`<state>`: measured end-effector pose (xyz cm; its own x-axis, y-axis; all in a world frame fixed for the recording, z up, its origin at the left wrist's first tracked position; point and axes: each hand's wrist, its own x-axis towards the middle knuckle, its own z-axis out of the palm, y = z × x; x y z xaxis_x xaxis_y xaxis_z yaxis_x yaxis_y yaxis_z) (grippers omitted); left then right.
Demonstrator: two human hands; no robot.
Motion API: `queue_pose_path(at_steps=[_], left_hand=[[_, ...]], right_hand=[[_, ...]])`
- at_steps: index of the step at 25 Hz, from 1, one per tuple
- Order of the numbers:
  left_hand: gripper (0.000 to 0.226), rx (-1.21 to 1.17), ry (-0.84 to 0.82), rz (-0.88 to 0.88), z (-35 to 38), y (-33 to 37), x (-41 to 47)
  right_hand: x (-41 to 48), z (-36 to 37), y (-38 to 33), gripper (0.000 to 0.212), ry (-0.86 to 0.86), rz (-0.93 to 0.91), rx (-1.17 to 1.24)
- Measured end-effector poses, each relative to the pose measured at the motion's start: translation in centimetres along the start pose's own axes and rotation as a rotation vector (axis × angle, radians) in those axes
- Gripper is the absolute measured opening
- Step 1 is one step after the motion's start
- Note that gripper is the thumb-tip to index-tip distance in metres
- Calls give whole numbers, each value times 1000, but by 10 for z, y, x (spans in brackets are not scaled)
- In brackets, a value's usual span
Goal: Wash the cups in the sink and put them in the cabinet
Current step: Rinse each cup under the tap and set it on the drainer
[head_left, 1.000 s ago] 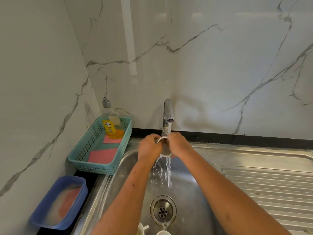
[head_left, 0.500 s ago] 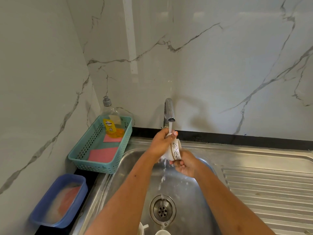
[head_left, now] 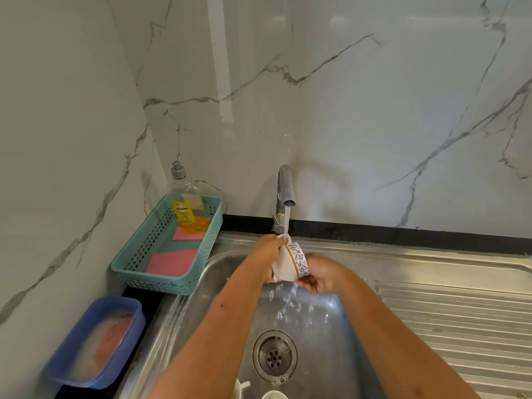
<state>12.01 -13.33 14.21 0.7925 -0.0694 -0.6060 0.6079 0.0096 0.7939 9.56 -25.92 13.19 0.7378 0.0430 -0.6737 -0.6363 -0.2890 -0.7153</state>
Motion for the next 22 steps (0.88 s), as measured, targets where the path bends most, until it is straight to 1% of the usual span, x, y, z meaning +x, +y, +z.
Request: queue_pose_path(at_steps=[1,2,3,4,5,7,8,9,10,11,13,15,16,17,18,19,20,22], left_hand=[[26,-14,43,-15,0,-1,1],[26,-63,77,-48,0,-3,2],[26,-120,103,-72,0,-4,2],[27,-161,126,-79,-1,-4,2],[28,-180,135,-69,-3,-3,4],[27,-183,118,-40,-3,-3,1],[25,-167,87,-12,-3,-1,-2],[24,-132,45,31,-2,0,-5],[24,-86,-5,83,-1,1,-7],[24,-49,-60,128,0,2,-10],[24,0,-143,188,-1,2,-13],[23,-52,-195,221,-3,2,-16],[25,-97,-202,230,-2,1,-17],[27,-136,-182,234,-1,0,-20],[29,-166,-124,247,2,0,-21],[30,-187,-28,269,6,0,-22],[32,-194,106,313,10,0,-22],[31,-142,347,487,19,1,-21]], right_hand=[[1,4,-4,12,104,-103,-15],[2,6,-9,10,206,-209,11],[1,8,-13,11,270,-300,64],[-1,10,-16,16,271,-361,100],[-6,12,-21,25,225,-388,71],[-8,18,-25,35,137,-363,-100],[-7,20,-26,36,139,-340,-112],[-8,20,-26,35,151,-308,-39],[-7,19,-25,34,149,-276,99],[-7,17,-22,35,129,-246,249],[-7,15,-17,35,53,-192,468],[-7,18,-17,32,12,-170,601],[-5,22,-18,31,22,-162,645],[-5,25,-21,30,33,-153,688],[-4,28,-25,30,48,-138,723],[-5,30,-28,29,63,-121,765],[-4,32,-31,31,82,-106,814],[-1,36,-32,35,139,-99,918]])
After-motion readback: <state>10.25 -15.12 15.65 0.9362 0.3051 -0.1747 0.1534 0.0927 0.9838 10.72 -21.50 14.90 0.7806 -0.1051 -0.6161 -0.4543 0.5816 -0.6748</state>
